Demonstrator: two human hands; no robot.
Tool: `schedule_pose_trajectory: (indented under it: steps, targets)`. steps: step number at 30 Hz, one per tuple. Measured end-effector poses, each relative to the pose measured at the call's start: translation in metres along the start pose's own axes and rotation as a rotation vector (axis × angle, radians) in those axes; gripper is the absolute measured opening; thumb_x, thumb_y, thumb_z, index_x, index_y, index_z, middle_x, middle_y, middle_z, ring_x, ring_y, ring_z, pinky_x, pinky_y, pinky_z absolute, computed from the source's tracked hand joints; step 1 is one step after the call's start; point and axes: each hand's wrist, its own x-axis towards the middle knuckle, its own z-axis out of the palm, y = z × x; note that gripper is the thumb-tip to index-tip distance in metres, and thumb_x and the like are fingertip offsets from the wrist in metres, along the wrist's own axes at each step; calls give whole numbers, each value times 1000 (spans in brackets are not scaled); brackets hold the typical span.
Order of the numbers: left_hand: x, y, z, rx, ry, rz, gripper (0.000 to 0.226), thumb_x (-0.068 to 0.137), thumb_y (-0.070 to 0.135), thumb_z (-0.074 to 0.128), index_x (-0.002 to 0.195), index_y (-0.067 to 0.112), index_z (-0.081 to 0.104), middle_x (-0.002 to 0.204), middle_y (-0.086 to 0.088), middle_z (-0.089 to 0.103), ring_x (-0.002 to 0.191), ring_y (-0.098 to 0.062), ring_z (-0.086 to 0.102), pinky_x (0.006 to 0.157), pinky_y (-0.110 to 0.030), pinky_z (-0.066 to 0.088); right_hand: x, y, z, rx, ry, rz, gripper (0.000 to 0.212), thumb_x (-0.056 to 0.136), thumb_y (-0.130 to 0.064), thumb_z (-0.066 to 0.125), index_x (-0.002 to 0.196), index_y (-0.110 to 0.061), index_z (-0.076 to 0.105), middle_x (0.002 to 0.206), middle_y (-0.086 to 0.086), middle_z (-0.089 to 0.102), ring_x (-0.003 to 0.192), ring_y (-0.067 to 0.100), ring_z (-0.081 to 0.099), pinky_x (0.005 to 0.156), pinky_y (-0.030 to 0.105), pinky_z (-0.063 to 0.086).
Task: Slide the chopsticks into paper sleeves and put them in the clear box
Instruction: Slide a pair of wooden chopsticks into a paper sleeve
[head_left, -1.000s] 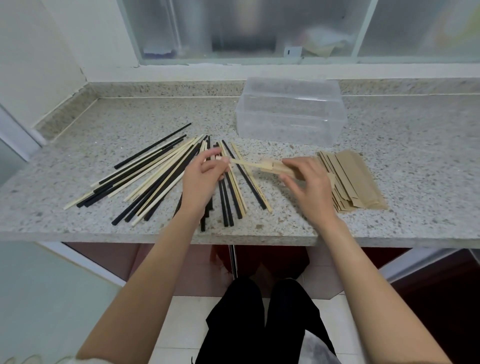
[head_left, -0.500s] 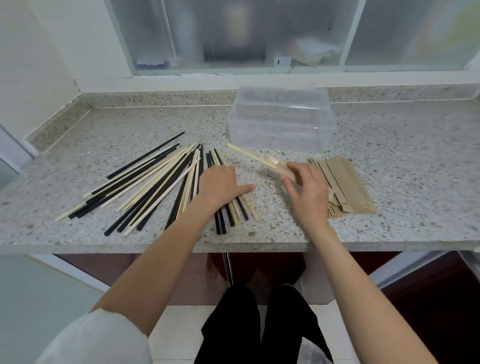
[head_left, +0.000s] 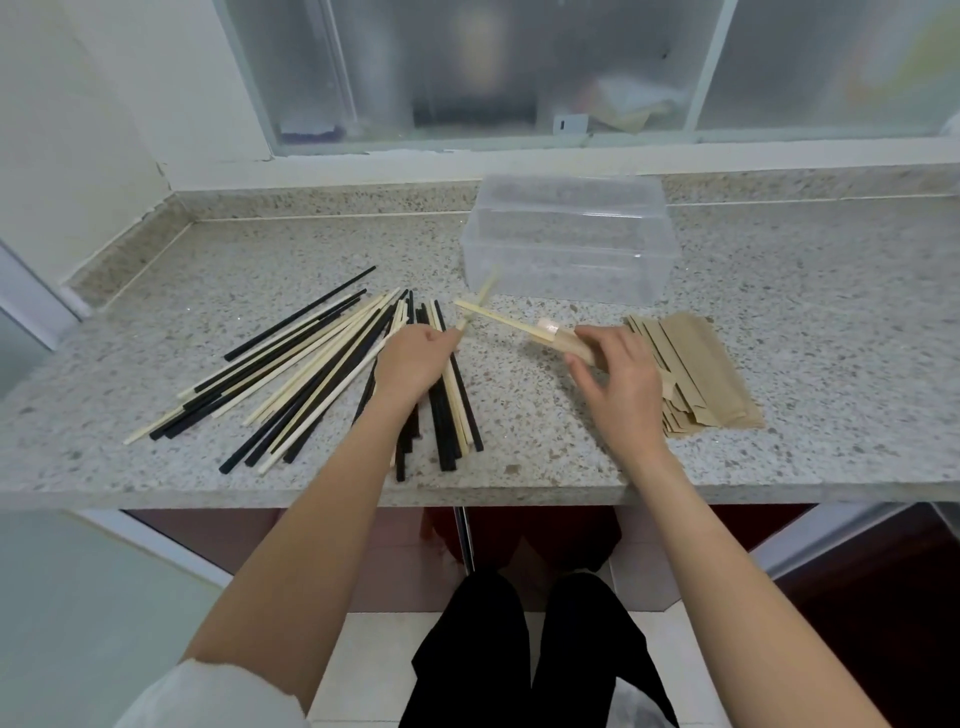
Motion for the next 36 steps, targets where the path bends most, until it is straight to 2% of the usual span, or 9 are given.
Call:
schedule_pose_trajectory:
  steps: [1, 3, 5, 9, 13, 20, 25, 29, 36]
  targets:
    - [0, -3, -4, -108, 15, 6, 34, 91, 30, 49, 60, 17, 41, 57, 4, 36, 55, -15, 35, 55, -28, 25, 0, 0, 0, 7, 12, 8, 31, 91, -29, 60, 116, -12, 61, 106, 1, 62, 99, 17, 54, 86, 37, 47]
    - [-3, -10, -14, -189, 63, 56, 19, 95, 27, 45, 86, 14, 56, 78, 4, 51, 73, -13, 47, 66, -26, 32, 2, 1, 0, 4, 30, 24, 32, 91, -29, 61, 118, -13, 61, 108, 1, 62, 101, 17, 54, 89, 34, 45]
    - [-5, -18, -25, -150, 149, 155, 18, 98, 28, 43, 99, 14, 55, 91, 4, 55, 83, -12, 51, 72, -25, 35, 3, 3, 1, -21, 27, 29, 34, 91, -30, 61, 120, -14, 60, 108, 1, 63, 102, 17, 53, 90, 31, 41]
    - [-13, -26, -43, -8, 228, 383, 11, 96, 29, 49, 98, 19, 53, 87, 8, 64, 76, -9, 61, 66, -28, 46, 3, 4, 2, -54, -8, -9, 33, 90, -30, 61, 120, -15, 62, 106, 2, 62, 101, 19, 53, 92, 41, 42]
    - [-21, -35, -55, 165, 268, 541, 9, 88, 33, 62, 93, 25, 61, 83, 15, 63, 74, -7, 59, 63, -29, 45, 2, 1, 2, -39, -47, -66, 36, 88, -34, 58, 119, -16, 62, 105, 0, 62, 100, 19, 52, 94, 46, 41]
    - [-19, -47, -75, 319, 353, 714, 13, 81, 37, 69, 89, 27, 73, 83, 12, 71, 79, -11, 59, 72, -26, 42, 1, 2, 2, -80, -85, -135, 40, 90, -42, 50, 120, -18, 62, 107, -2, 61, 102, 17, 51, 94, 36, 34]
    - [-20, -57, -78, 341, 312, 738, 15, 79, 37, 72, 89, 26, 74, 83, 9, 72, 80, -16, 62, 79, -45, 47, 1, 0, 3, -102, -88, -163, 43, 89, -43, 49, 121, -16, 61, 105, -1, 61, 102, 17, 49, 93, 36, 33]
    - [-24, -58, -75, 354, 328, 756, 14, 77, 34, 73, 88, 25, 75, 79, 9, 71, 79, -17, 59, 78, -39, 40, -1, -1, 3, -111, -102, -194, 43, 89, -42, 49, 119, -14, 63, 103, 0, 61, 100, 18, 49, 93, 41, 37]
    - [-21, -62, -71, 356, 339, 745, 14, 82, 30, 69, 95, 28, 74, 86, 11, 71, 88, -16, 56, 86, -33, 31, -1, 0, 2, -72, -85, -219, 39, 88, -40, 53, 117, -16, 63, 103, -3, 62, 100, 14, 49, 92, 35, 34]
